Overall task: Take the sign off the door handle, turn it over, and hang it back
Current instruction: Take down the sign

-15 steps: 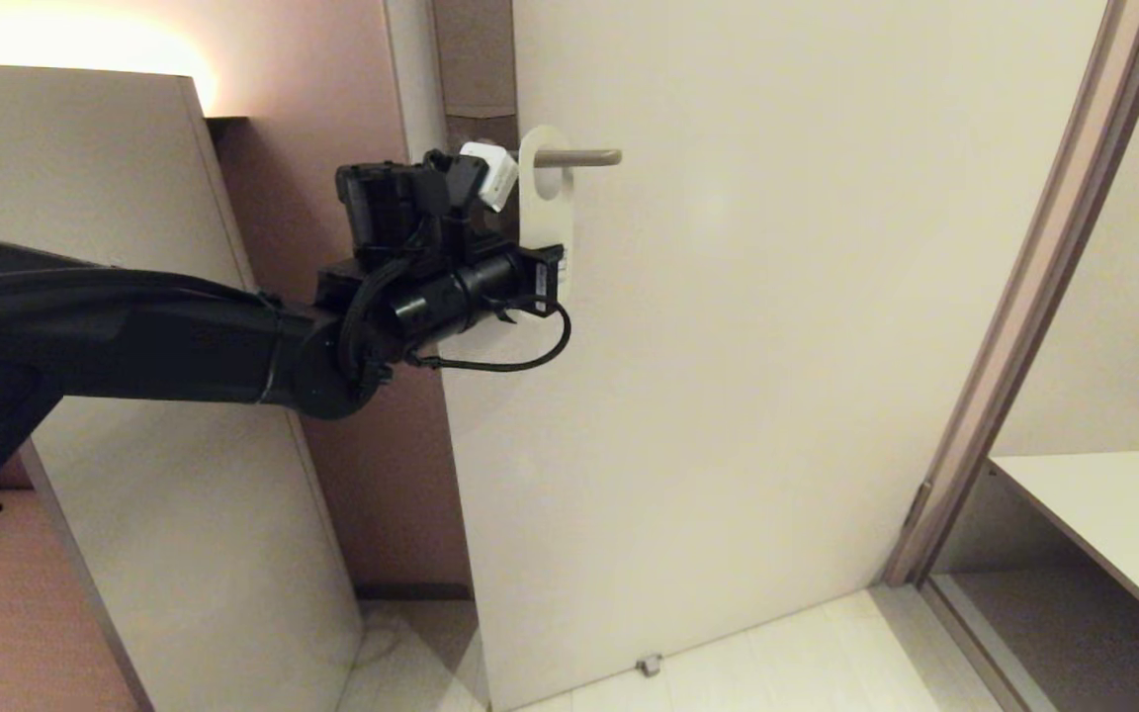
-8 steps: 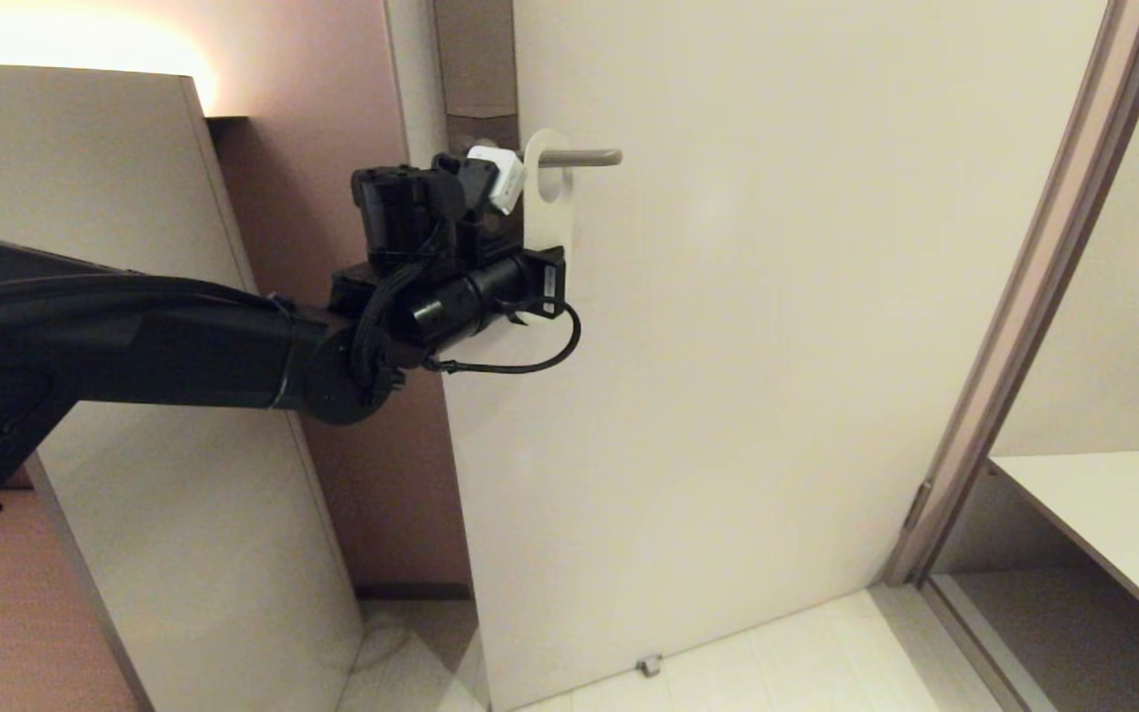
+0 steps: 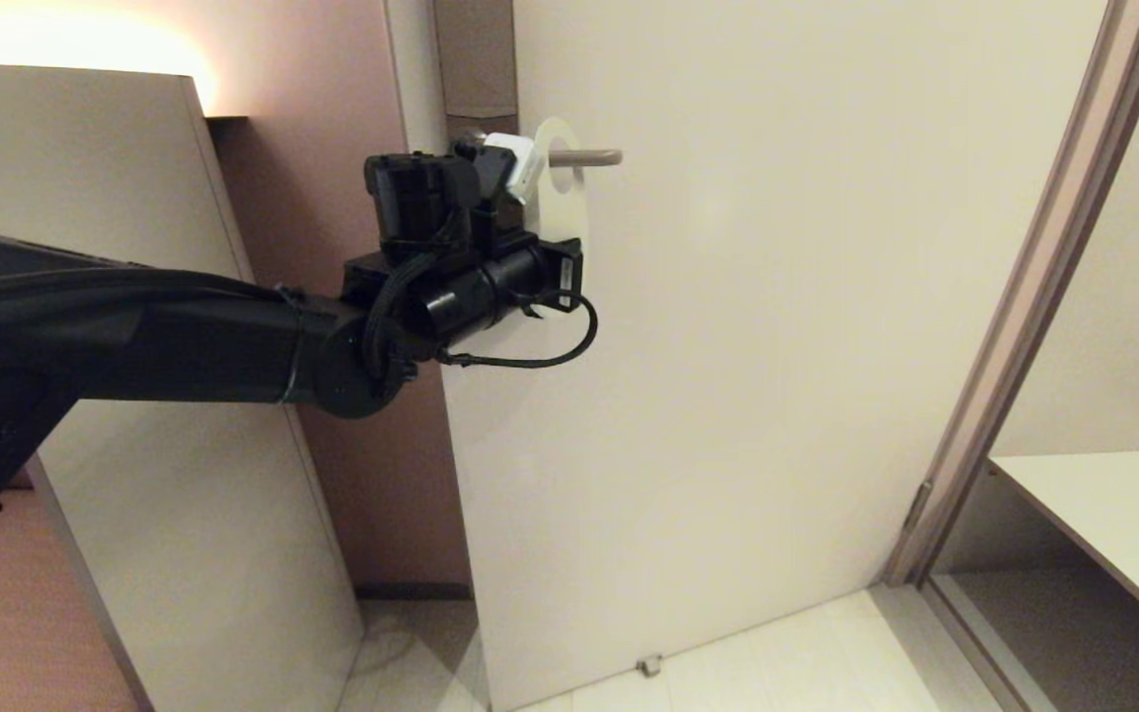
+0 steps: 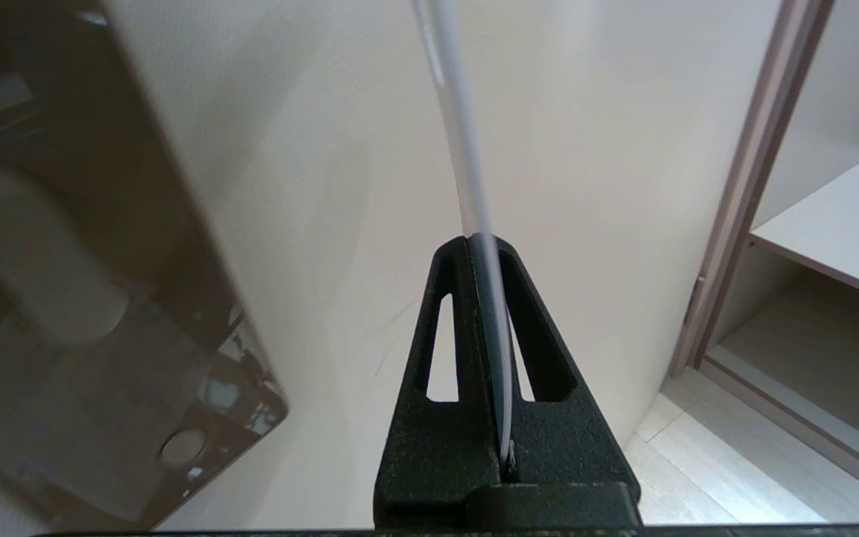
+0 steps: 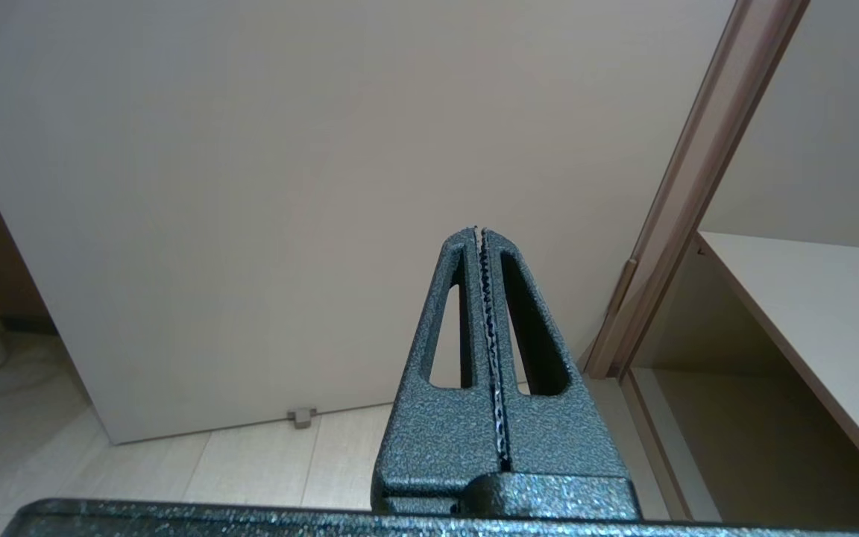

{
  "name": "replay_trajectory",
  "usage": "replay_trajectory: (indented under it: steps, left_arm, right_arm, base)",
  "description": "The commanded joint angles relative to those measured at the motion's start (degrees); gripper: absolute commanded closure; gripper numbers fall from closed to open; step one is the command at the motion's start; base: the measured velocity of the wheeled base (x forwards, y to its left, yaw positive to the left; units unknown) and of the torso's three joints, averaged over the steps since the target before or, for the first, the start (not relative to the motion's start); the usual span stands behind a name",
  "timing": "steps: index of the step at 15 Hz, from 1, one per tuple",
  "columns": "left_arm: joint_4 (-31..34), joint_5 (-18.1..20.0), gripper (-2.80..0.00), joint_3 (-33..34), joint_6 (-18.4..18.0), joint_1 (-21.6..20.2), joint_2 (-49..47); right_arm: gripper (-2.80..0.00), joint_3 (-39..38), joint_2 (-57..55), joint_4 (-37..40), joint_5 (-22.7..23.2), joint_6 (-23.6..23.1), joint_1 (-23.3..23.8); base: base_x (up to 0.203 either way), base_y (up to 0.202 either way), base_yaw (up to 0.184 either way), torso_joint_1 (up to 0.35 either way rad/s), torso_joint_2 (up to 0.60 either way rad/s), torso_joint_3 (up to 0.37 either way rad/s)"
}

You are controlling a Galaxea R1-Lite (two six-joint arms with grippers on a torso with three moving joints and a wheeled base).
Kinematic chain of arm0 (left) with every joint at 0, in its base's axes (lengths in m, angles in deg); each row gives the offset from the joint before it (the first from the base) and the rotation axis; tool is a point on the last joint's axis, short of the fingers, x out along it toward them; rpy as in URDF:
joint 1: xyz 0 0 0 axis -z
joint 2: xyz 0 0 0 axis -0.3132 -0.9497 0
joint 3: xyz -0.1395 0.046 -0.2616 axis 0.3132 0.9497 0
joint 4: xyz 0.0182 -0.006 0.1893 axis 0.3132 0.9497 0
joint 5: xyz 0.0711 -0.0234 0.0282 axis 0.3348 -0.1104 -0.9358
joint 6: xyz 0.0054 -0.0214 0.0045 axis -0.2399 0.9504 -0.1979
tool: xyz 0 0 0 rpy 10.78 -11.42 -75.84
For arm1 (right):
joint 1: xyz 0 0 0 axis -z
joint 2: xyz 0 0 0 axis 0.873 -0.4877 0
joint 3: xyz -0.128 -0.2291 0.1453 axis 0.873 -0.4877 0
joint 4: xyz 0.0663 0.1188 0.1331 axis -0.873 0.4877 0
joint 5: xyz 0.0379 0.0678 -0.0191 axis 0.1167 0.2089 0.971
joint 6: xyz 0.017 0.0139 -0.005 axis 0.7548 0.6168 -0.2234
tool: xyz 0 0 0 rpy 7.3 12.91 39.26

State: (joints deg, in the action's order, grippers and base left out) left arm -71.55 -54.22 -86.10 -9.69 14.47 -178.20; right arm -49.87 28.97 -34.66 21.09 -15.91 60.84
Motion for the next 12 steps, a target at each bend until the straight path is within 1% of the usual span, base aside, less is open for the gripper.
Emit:
replay_trajectory:
  steps: [1,7,12]
  left_arm:
    - [0.34,0.05,0.00,-1.78,-0.12,0.38,-0.70]
    - [1.19,0.05,0.00,-3.16,-0.18,0.67,-2.08]
    - [1.92,0.05,0.00,-5.93,-0.33,0.72,-3.78]
  right_arm:
    - [0.00,-0.01,-0.03,-0.01,-0.01,-0.03,0.03]
    - [0.00,-0.01,-0.09,-0.01,-0.01,-0.03,0.05]
    - [0.00,-0.01,0.00,-0.01,-0.01,-0.03,0.00]
  base:
    - [0.000,0.000,0.000,0.000,0.00,0.000]
    - [0.000,0.000,0.000,0.000,0.00,0.000]
    - [0.000,0.000,0.000,0.000,0.00,0.000]
